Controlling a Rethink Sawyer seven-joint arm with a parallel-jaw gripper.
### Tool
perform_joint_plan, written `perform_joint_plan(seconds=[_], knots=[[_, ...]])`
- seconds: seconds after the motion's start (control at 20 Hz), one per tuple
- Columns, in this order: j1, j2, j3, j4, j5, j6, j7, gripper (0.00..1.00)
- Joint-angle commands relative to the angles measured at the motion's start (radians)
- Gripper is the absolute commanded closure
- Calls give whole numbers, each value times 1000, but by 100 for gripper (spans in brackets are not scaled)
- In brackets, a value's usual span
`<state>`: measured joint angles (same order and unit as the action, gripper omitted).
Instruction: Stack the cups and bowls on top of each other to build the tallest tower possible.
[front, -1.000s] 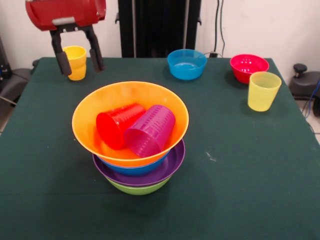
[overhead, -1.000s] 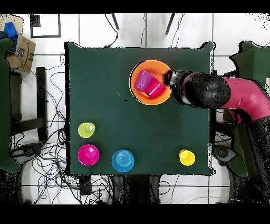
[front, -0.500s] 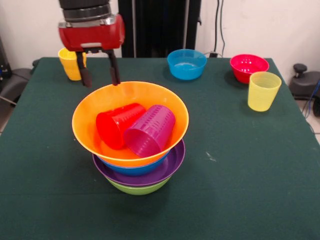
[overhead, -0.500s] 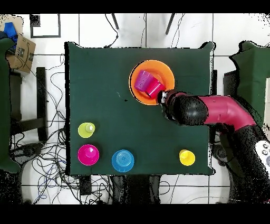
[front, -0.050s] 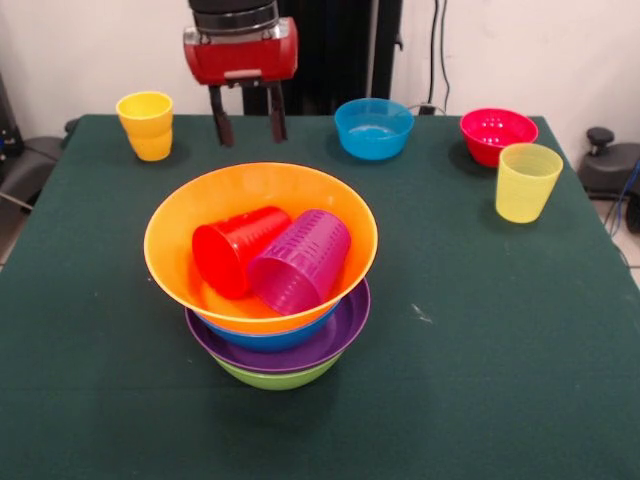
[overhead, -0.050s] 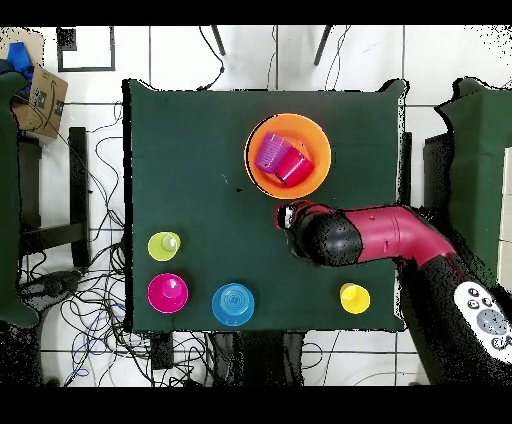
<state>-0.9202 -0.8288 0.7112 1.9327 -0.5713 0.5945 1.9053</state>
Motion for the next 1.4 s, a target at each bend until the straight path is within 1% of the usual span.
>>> perform_joint_plan(seconds=[0.05,0.25,0.4,0.5,0.65,0.75,0.85,1.0,1.15,1.3,1.4], knots=[[7,-116,-29,150,53,5,48,0],[18,-168,-32,199,86,-9,68,0],[45,-188,-53,231,90,-38,103,0],[95,-154,-100,227,56,-84,159,0],[221,-71,-223,200,-10,-204,290,0],[304,-25,-304,184,-20,-281,349,0],[376,5,-368,173,-16,-336,394,0],[468,44,-452,164,14,-405,426,0],[539,84,-521,146,31,-463,435,0],[576,111,-551,143,44,-493,436,0],[583,118,-557,145,44,-503,427,0]])
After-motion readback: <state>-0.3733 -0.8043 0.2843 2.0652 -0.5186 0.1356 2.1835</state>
